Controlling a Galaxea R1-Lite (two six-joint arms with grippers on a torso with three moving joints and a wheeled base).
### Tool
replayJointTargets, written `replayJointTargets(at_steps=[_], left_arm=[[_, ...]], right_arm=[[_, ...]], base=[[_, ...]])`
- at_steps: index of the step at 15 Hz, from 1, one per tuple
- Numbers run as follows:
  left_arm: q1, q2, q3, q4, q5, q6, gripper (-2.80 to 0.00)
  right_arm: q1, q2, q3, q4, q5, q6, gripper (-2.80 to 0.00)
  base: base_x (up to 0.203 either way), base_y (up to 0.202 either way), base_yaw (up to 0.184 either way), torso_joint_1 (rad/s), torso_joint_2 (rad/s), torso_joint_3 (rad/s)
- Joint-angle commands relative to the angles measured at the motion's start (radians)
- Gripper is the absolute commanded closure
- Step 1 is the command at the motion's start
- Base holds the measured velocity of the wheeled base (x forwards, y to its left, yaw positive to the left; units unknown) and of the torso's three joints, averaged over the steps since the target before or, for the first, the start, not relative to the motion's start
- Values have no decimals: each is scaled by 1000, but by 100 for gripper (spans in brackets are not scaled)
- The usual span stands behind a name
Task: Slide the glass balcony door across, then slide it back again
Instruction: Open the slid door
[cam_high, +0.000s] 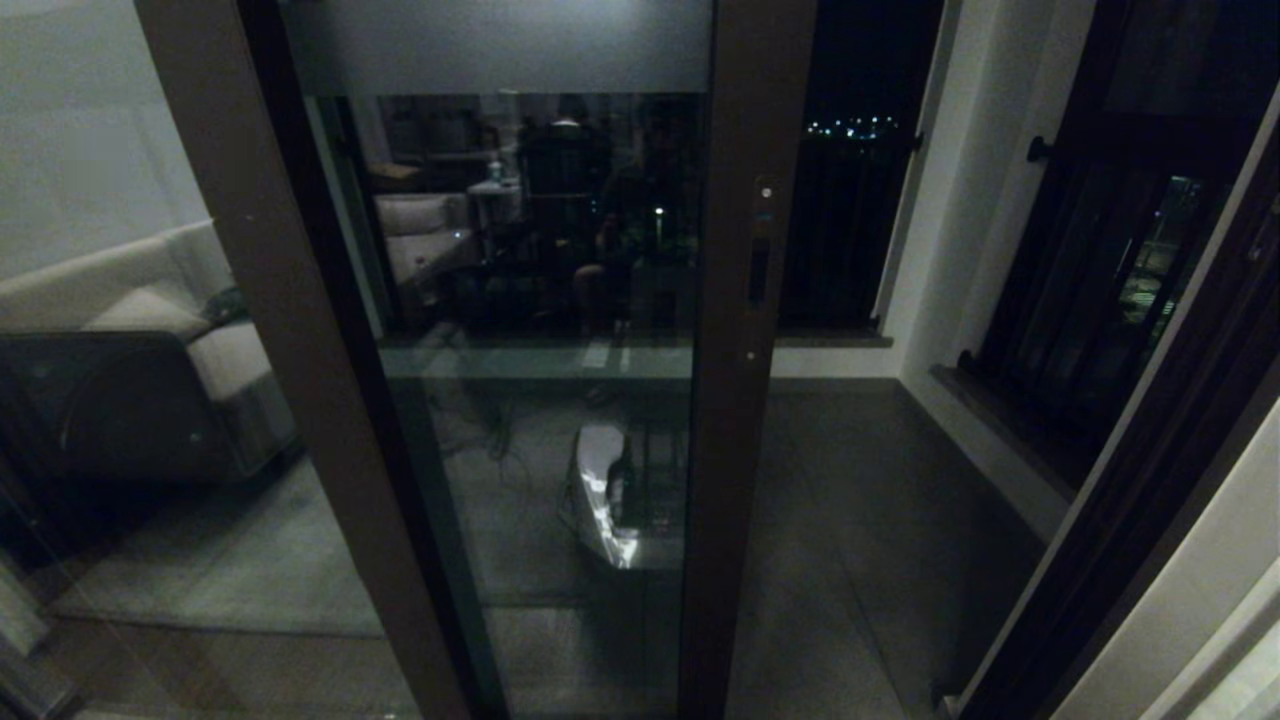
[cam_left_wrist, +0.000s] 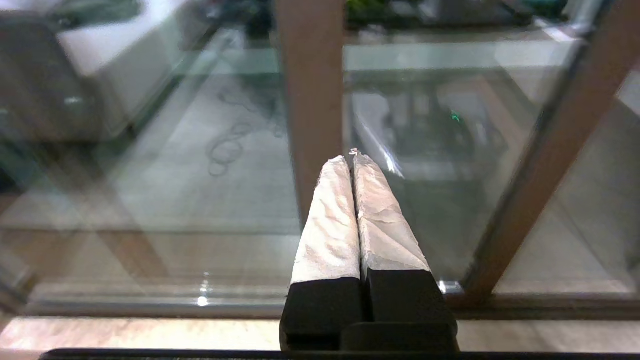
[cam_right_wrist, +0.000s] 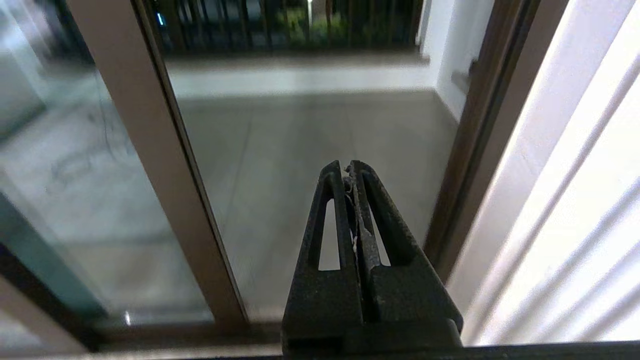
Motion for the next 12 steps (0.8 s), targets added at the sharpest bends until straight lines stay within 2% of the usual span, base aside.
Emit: replayJointTargets(at_steps=[1, 2, 5, 8, 10, 12], left_arm=[[1, 71, -93, -12, -52, 6, 0], [3, 134, -138, -14, -92, 7, 0], [6, 360, -263, -80, -206, 6, 0], [-5, 646, -406, -195, -273, 16, 0], [-57, 836, -560, -237, -304, 27, 0], [-142, 1008, -715, -260, -321, 32, 0]], right_arm=[[1, 2, 10, 4, 17, -10, 0], [2, 2, 10, 4, 29, -22, 0], [2, 2, 11, -2, 23, 16, 0], [2, 2, 11, -2, 23, 16, 0], [2, 2, 11, -2, 23, 16, 0], [2, 2, 11, -2, 23, 16, 0]], base=[[0, 0, 0, 0, 0, 0], [0, 0, 0, 0, 0, 0], [0, 0, 0, 0, 0, 0], [0, 0, 0, 0, 0, 0], [0, 0, 0, 0, 0, 0], [0, 0, 0, 0, 0, 0]])
